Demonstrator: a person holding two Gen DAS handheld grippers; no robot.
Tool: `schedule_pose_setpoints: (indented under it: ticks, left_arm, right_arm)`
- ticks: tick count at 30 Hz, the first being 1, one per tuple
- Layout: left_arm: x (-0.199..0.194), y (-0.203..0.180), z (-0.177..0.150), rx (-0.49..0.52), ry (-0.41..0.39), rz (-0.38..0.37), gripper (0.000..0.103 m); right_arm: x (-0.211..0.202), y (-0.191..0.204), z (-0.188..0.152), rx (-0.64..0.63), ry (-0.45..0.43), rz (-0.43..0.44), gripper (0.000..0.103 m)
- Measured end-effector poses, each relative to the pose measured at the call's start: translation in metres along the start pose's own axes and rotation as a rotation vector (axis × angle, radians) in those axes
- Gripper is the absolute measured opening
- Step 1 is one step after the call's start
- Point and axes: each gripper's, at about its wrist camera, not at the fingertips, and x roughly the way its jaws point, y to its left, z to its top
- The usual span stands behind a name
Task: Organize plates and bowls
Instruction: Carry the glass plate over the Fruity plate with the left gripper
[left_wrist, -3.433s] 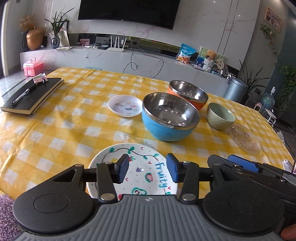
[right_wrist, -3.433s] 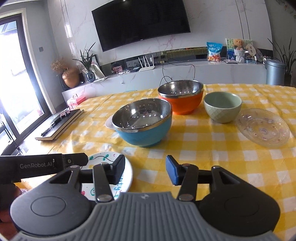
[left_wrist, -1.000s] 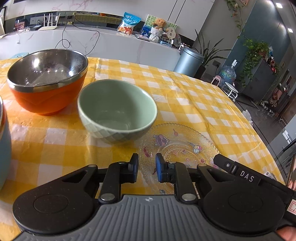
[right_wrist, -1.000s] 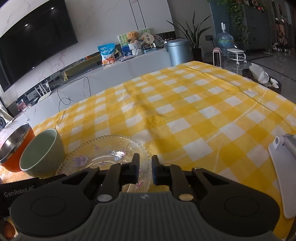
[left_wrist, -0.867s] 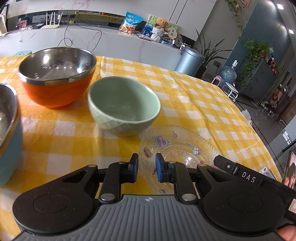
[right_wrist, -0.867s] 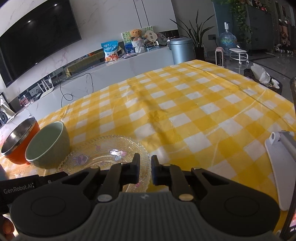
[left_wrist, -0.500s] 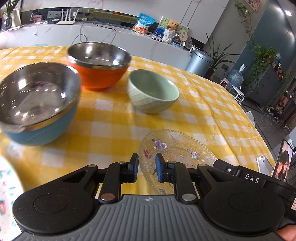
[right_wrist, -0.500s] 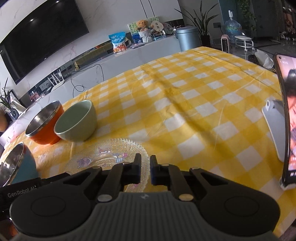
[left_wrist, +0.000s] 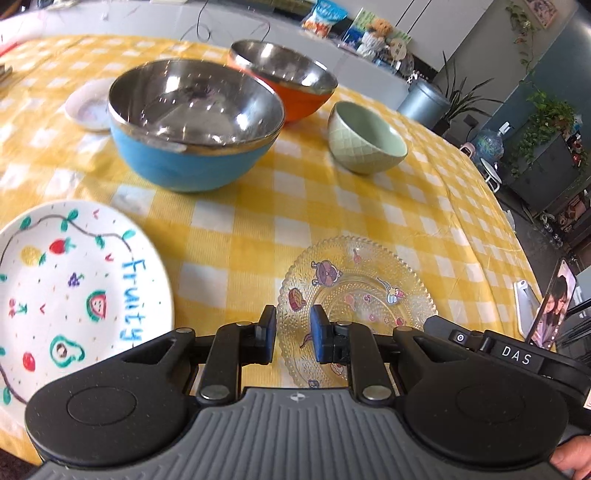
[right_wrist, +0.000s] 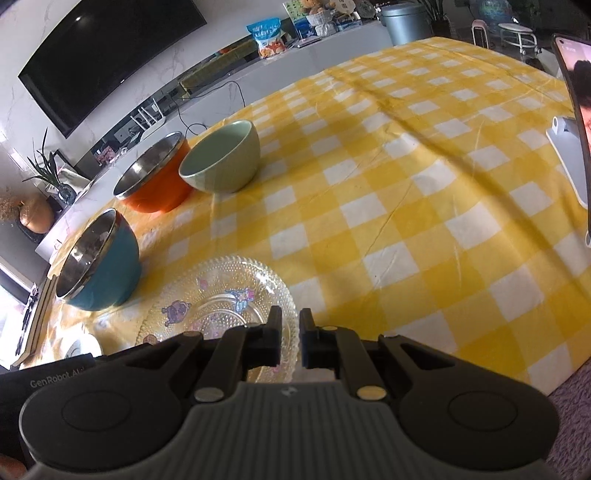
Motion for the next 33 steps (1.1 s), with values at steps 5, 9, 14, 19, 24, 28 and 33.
schedule_pose_setpoints:
  ticks: [5,9,14,19,24,28,33]
  left_arm:
    - [0.003,0.010,0.000,-0.066,0.049,-0.037,0.022]
    - [0.005,0.017,0.000,-0.107,0.055,-0.066,0.025]
    - [0.004,0.012,-0.002,-0.079,0.039,-0.047,0.021]
    - [0.000,0.018,-0.005,-0.078,0.033,-0.052,0.011]
    - [-0.013,0.021,-0.006,-0.059,0.009,-0.050,0.010]
    - [-0.028,0.028,-0.007,-0.064,-0.012,-0.058,0.010]
    - [-0.048,0.039,-0.008,-0.067,-0.038,-0.037,0.010]
  right_arm:
    - [0.001,-0.008,0.005,0.044,0.073,0.064,0.016]
    - [0.002,-0.018,0.005,0.090,0.092,0.110,0.017]
    - [0.001,-0.014,0.003,0.051,0.076,0.085,0.008]
    - [-0.003,-0.013,0.000,0.055,0.064,0.073,0.007]
    - [-0.007,-0.006,-0.005,0.048,0.077,0.076,0.007]
    - [-0.011,0.002,-0.009,0.044,0.080,0.088,0.007]
    - [-0.014,0.023,-0.013,0.006,0.076,0.104,0.007]
